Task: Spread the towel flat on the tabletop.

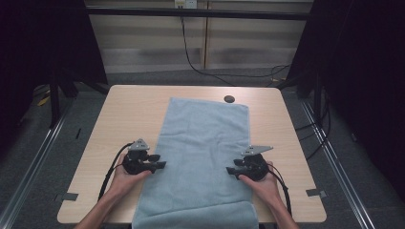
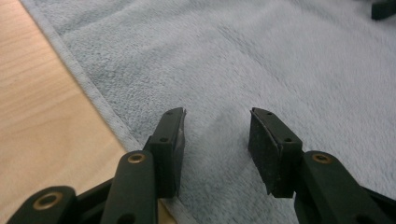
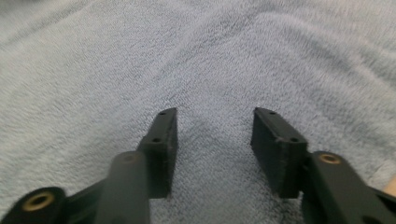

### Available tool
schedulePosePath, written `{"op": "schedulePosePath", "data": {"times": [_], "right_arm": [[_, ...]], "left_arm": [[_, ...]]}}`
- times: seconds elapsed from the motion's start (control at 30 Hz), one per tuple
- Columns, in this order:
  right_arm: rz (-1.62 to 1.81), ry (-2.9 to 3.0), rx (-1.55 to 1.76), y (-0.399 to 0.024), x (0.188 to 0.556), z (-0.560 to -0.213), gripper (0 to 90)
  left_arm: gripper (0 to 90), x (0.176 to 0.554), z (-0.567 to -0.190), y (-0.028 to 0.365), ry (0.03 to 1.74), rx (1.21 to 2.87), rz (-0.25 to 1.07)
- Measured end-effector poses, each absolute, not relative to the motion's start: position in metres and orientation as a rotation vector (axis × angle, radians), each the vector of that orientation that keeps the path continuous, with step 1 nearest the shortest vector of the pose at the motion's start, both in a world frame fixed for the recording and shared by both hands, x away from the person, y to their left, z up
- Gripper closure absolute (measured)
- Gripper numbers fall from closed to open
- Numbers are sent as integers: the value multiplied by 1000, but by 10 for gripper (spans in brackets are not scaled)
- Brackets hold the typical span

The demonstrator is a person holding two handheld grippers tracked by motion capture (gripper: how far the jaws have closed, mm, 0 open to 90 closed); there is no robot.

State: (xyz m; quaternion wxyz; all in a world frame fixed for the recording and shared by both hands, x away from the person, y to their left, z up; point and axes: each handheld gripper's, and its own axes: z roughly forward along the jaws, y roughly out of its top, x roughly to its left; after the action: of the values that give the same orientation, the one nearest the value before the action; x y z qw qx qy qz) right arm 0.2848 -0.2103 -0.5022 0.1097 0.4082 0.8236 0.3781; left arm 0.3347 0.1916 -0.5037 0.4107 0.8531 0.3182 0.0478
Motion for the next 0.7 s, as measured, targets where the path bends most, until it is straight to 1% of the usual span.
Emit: {"op": "schedulePosePath", "data": {"times": [0.03,0.07,0.1,0.17,0.2,0.27,0.3,0.37,0.43,0.53,0.6,0.63,0.7], "right_arm": [[1053,2423,1146,-207,280,-502,546],[1053,2423,1146,-207,280,-502,546],[1016,2420,1120,-204,277,-501,579],[1021,2422,1112,-203,271,-501,685],[1030,2423,1089,-202,265,-502,781],[1041,2435,1086,-203,261,-501,819],[1041,2435,1086,-203,261,-501,819],[1068,2456,1091,-205,257,-501,837],[1091,2494,1088,-207,246,-500,840],[1069,2523,1077,-207,237,-498,841],[1120,2565,1097,-210,220,-497,841],[1120,2565,1097,-210,220,-497,841],[1143,2593,1093,-213,205,-497,841]], "left_arm": [[558,327,-503,191,778,2162,124],[569,327,-503,191,778,2162,124],[569,323,-503,191,765,2168,132],[605,316,-504,194,758,2161,123],[676,312,-504,195,755,2166,119],[741,304,-504,199,750,2156,82],[741,300,-504,202,741,2160,68],[771,291,-504,205,725,2160,29],[794,283,-503,207,712,2172,2],[795,267,-502,207,699,2176,-44],[795,254,-501,208,669,2193,-75],[795,248,-500,209,663,2199,-97],[793,238,-500,211,656,2196,-130]]}}
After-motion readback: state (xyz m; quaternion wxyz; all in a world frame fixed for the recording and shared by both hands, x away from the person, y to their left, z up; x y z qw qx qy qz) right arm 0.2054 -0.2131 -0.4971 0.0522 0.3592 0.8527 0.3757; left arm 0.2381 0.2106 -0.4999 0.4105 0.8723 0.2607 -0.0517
